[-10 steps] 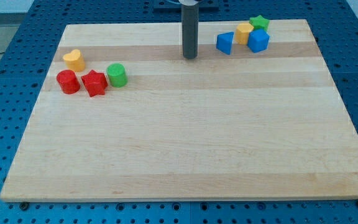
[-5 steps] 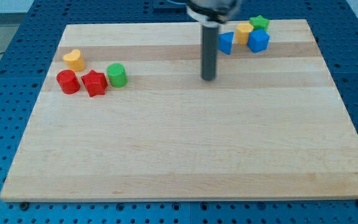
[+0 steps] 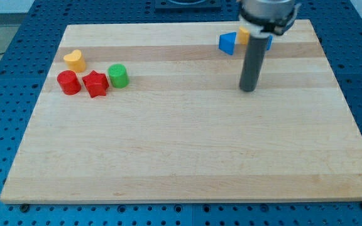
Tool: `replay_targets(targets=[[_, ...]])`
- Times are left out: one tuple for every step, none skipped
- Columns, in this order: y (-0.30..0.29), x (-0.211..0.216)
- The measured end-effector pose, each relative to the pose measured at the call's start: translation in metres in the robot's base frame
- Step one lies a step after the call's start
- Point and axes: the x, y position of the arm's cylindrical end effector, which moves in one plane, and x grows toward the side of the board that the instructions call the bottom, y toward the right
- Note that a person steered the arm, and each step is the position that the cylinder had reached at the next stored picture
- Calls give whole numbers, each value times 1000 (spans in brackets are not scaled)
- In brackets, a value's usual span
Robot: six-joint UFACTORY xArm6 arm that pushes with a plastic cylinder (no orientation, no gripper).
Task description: Move your arm to the top right of the board
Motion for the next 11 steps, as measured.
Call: replay_targets(targets=[[-51,35],[-107,82],[-200,108],[-306,119],[-401,120],[-401,120],[-306,100],[-172,29],[-39,-6],[51,-20],[128,-66]])
